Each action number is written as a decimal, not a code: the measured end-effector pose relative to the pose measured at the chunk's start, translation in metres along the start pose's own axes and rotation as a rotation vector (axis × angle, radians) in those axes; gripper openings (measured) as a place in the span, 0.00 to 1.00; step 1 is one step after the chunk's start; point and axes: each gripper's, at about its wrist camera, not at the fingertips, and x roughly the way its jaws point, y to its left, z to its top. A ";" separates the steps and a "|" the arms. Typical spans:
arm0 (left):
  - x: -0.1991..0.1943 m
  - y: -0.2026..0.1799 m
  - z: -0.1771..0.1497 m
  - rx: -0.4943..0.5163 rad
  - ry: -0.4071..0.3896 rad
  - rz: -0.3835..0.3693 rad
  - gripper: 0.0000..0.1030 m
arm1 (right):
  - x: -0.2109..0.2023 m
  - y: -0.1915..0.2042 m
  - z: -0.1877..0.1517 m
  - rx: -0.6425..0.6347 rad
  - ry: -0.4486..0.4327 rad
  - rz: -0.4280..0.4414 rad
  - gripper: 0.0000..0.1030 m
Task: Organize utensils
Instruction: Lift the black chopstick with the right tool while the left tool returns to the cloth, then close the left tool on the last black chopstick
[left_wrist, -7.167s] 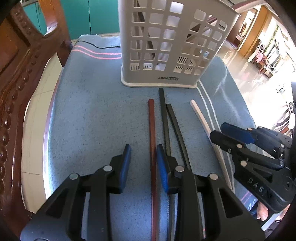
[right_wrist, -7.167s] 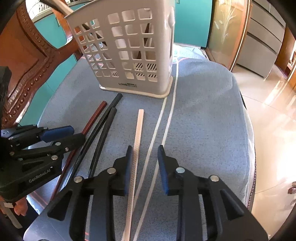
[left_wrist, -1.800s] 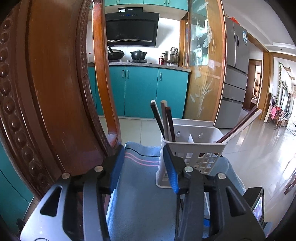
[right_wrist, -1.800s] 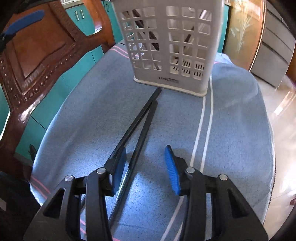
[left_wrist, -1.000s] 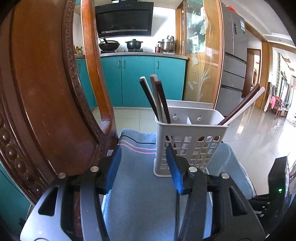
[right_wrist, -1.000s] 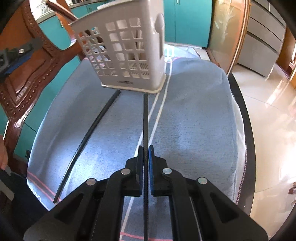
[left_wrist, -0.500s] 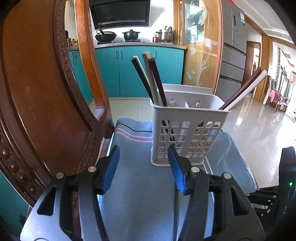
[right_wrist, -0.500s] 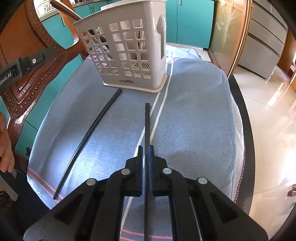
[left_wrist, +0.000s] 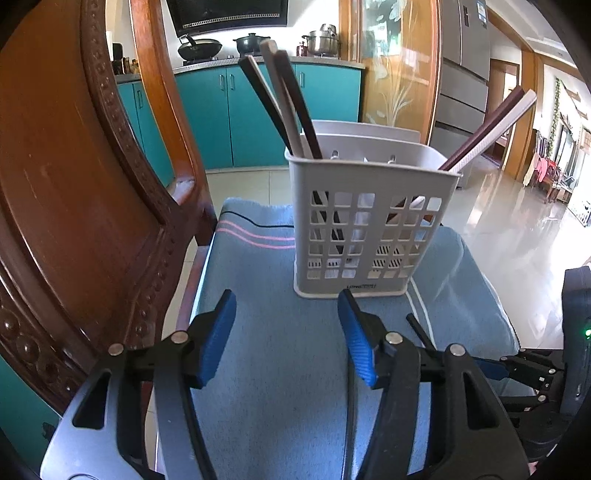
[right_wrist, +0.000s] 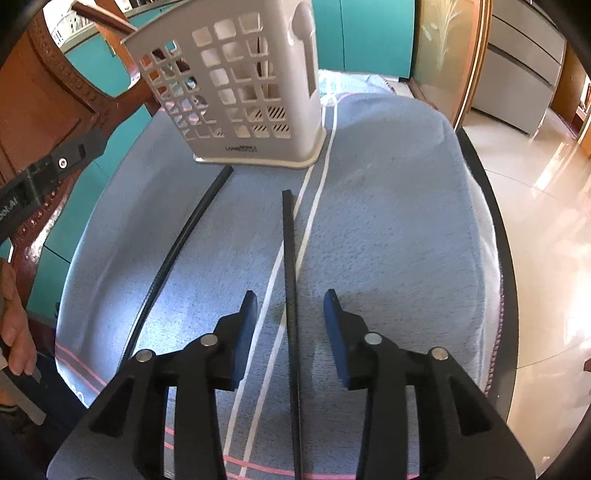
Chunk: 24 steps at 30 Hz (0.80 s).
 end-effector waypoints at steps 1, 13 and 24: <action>0.000 -0.001 0.000 0.001 0.003 0.000 0.57 | 0.001 0.002 0.000 -0.010 -0.008 -0.010 0.37; 0.010 0.004 -0.003 -0.023 0.071 -0.042 0.58 | -0.002 -0.005 0.002 -0.003 -0.022 0.030 0.09; 0.053 -0.025 -0.016 0.073 0.253 -0.085 0.59 | 0.000 -0.014 0.008 0.023 -0.037 -0.018 0.22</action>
